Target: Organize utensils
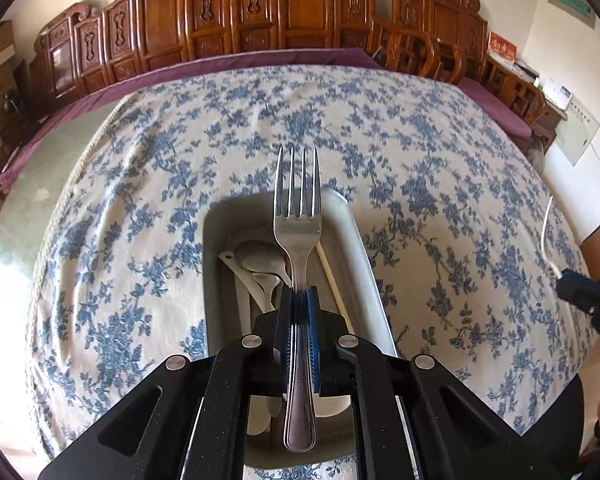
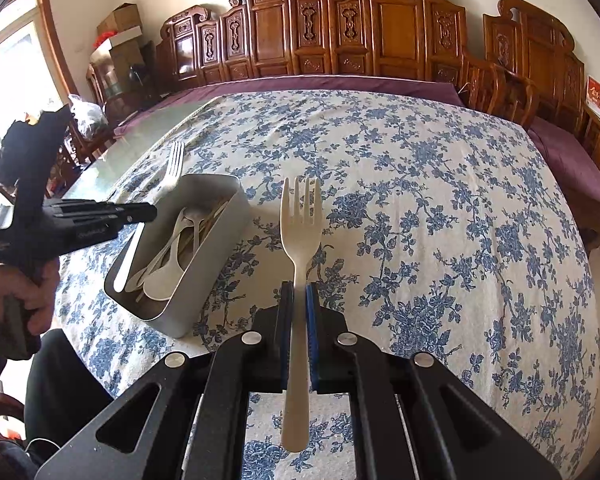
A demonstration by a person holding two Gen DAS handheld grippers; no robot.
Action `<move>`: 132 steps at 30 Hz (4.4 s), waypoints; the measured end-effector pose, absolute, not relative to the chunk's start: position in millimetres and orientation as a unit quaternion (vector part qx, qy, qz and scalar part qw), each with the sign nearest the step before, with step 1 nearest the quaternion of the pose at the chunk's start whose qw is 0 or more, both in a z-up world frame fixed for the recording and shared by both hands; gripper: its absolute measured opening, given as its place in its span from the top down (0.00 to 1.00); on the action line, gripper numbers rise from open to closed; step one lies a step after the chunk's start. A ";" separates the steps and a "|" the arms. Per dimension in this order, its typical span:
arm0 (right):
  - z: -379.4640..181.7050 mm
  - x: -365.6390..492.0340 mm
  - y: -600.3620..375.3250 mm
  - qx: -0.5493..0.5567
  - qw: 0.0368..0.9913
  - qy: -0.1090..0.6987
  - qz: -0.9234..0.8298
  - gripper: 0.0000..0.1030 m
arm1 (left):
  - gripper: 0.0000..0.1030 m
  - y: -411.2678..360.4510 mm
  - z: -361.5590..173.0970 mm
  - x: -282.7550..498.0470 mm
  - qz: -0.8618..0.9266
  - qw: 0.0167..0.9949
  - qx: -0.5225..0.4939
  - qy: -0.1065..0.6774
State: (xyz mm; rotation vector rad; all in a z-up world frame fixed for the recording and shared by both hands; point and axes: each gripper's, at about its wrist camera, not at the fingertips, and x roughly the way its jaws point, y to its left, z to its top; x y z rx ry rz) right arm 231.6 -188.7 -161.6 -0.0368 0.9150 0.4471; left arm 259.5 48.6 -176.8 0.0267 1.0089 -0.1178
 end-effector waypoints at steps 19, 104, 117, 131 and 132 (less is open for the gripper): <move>-172.5 240.4 -194.9 -0.010 0.868 0.449 0.212 0.92 | 0.94 38.5 -222.9 282.2 -0.050 0.851 0.026 0.521; -217.3 309.8 10.3 -0.020 0.818 0.505 0.275 0.91 | 0.85 158.6 -155.0 220.9 -0.009 0.887 -0.040 0.461; -154.1 254.5 -45.8 -0.006 0.854 0.437 0.283 0.91 | 0.76 129.2 -123.0 190.5 -0.011 0.902 -0.032 0.431; -104.3 166.9 -146.1 0.001 0.908 0.352 0.228 0.48 | 0.31 68.7 -98.8 134.8 -0.040 0.922 -0.021 0.385; -103.0 160.2 -153.0 0.003 0.911 0.346 0.223 0.41 | 0.26 66.5 -97.7 130.4 -0.039 0.924 -0.025 0.381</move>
